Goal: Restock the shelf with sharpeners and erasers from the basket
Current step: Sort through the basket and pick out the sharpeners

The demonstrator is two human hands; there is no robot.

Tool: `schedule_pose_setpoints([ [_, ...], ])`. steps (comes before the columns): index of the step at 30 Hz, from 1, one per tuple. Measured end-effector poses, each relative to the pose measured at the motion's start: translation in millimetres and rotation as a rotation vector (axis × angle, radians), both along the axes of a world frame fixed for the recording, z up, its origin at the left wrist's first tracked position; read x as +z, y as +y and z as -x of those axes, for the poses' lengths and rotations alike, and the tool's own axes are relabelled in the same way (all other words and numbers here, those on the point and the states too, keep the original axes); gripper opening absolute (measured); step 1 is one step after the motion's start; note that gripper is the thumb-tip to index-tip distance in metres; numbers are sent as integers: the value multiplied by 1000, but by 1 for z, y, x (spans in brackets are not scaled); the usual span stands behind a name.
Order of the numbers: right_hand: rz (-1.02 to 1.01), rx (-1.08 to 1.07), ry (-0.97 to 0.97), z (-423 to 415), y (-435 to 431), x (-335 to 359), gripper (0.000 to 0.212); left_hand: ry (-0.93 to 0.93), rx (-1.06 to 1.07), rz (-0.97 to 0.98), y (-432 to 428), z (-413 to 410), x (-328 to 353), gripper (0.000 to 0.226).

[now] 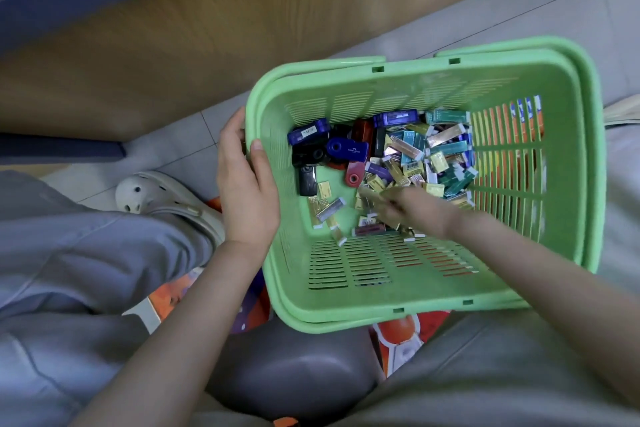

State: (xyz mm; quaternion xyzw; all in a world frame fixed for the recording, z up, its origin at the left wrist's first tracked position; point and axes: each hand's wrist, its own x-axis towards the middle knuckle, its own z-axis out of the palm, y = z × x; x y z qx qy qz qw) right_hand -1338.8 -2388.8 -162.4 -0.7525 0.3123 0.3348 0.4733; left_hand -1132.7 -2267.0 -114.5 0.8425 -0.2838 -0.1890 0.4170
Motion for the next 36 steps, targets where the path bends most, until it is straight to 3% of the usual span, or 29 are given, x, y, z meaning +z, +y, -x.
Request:
schedule_pose_setpoints([
  [2, 271, 50, 21, 14, -23, 12, 30, -9, -2, 3, 0, 0, 0, 37],
  [4, 589, 277, 92, 22, -31, 13, 48, -13, -1, -5, 0, -1, -1, 37],
  [5, 633, 319, 70, 20, -27, 12, 55, -13, -1, -9, 0, 0, 0, 37],
  [9, 346, 190, -141, -23, 18, -6, 50, -13, -8, -10, -1, 0, 1, 37],
  [12, 93, -12, -64, -56, 51, -39, 65, -5, -8, -9, 0, 1, 2, 37],
  [17, 21, -205, 70, -79, 79, -77, 89, -21, -3, -15, 0, 0, 3, 36],
  [22, 49, -10, 86, -75, 82, -85, 65, -7, -3, -12, -2, 1, 4, 35],
  [26, -143, -46, 49, -71, 81, -83, 47, 2, -9, -9, -1, 1, 3, 36],
  [29, -136, 81, 75, -72, 88, -82, 39, -4, 0, -14, -1, 0, 2, 37],
  [33, -123, 192, 97, -71, 84, -72, 36, -144, -62, -37, 1, 3, 8, 37],
  [36, -97, 271, 92, -52, 67, -51, 27, -407, -292, 6, 1, 7, 16, 38],
])
